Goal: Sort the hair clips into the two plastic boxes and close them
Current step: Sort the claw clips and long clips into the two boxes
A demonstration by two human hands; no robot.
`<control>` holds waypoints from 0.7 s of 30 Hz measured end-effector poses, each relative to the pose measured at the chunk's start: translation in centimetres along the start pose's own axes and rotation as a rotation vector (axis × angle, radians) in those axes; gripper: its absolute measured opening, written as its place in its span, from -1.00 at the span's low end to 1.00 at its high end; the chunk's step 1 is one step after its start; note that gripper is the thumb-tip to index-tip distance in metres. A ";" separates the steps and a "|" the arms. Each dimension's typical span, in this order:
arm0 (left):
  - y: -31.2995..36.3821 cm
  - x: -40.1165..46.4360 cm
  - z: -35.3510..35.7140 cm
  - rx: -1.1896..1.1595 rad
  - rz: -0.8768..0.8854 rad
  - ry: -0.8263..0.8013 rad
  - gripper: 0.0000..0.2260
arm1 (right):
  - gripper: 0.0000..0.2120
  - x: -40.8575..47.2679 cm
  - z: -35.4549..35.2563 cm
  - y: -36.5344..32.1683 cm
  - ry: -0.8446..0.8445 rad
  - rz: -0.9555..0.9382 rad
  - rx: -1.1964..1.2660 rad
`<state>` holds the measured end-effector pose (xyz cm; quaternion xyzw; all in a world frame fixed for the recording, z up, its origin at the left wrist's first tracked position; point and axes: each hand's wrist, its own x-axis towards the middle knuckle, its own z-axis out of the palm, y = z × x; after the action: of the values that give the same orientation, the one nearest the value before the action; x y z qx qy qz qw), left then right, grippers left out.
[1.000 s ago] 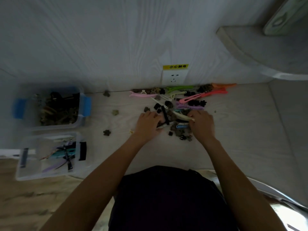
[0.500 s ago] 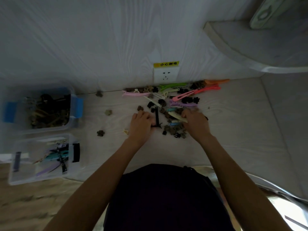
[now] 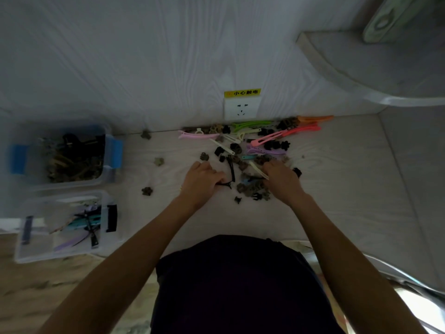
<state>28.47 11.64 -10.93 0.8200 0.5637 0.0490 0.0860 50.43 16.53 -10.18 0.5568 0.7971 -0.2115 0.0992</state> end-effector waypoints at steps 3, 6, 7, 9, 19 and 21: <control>0.1 -0.7 -0.5 -0.037 0.034 0.125 -0.95 | -0.82 -0.6 -0.1 0.2 0.050 0.061 0.095; 0.4 0.6 -1.1 -0.103 0.112 0.193 -0.90 | -0.78 -1.0 -0.4 0.3 0.100 0.100 0.148; 0.5 1.4 -1.2 -0.109 0.126 0.172 -0.89 | -0.78 -1.1 -0.4 0.3 0.107 0.093 0.152; 0.7 2.9 -1.3 -0.102 0.110 0.071 -0.91 | -0.79 -1.0 -0.2 0.3 0.103 0.058 0.135; -0.5 5.0 -0.5 -0.035 -0.002 -0.274 -0.72 | -0.59 -0.5 0.4 -0.1 0.002 0.067 -0.008; -0.7 4.5 -0.5 -0.047 -0.005 -0.238 -0.74 | -0.64 -0.2 0.4 -0.3 -0.014 0.064 -0.028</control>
<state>29.34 16.14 -10.71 0.8164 0.5501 -0.0358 0.1718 50.15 16.07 -10.39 0.5792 0.7810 -0.2008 0.1192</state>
